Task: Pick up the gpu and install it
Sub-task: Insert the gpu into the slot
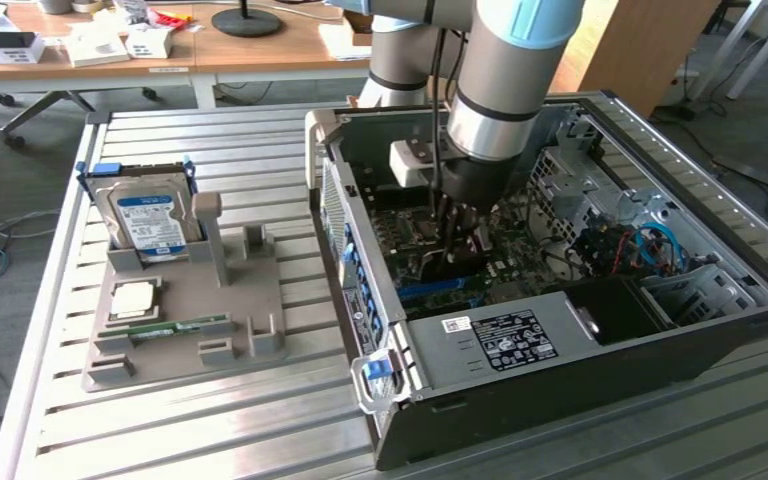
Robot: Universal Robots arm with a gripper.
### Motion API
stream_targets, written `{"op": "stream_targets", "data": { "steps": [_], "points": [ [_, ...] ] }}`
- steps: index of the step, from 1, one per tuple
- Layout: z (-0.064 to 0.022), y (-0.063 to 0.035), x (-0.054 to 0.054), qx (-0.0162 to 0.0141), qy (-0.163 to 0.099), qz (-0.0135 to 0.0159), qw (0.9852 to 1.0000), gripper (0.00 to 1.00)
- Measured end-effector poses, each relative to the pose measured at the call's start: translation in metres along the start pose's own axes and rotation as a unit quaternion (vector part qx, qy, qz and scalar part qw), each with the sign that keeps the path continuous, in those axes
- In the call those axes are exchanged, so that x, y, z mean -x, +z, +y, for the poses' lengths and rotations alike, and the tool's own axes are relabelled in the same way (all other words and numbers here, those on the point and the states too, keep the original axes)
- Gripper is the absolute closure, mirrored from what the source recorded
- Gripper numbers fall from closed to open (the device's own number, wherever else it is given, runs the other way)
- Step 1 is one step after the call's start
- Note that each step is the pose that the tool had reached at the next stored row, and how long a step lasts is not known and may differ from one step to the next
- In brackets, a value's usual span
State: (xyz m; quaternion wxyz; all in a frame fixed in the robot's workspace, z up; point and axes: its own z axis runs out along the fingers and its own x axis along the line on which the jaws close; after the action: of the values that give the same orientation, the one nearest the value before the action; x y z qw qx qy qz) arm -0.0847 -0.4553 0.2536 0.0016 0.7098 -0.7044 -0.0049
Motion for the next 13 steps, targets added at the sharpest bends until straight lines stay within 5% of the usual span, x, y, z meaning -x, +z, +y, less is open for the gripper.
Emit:
{"op": "stream_targets", "data": {
  "steps": [13],
  "points": [
    [0.0000, 0.0022, 0.0000, -0.0002, 0.000, -0.0003, 1.0000, 0.74]
  ]
}}
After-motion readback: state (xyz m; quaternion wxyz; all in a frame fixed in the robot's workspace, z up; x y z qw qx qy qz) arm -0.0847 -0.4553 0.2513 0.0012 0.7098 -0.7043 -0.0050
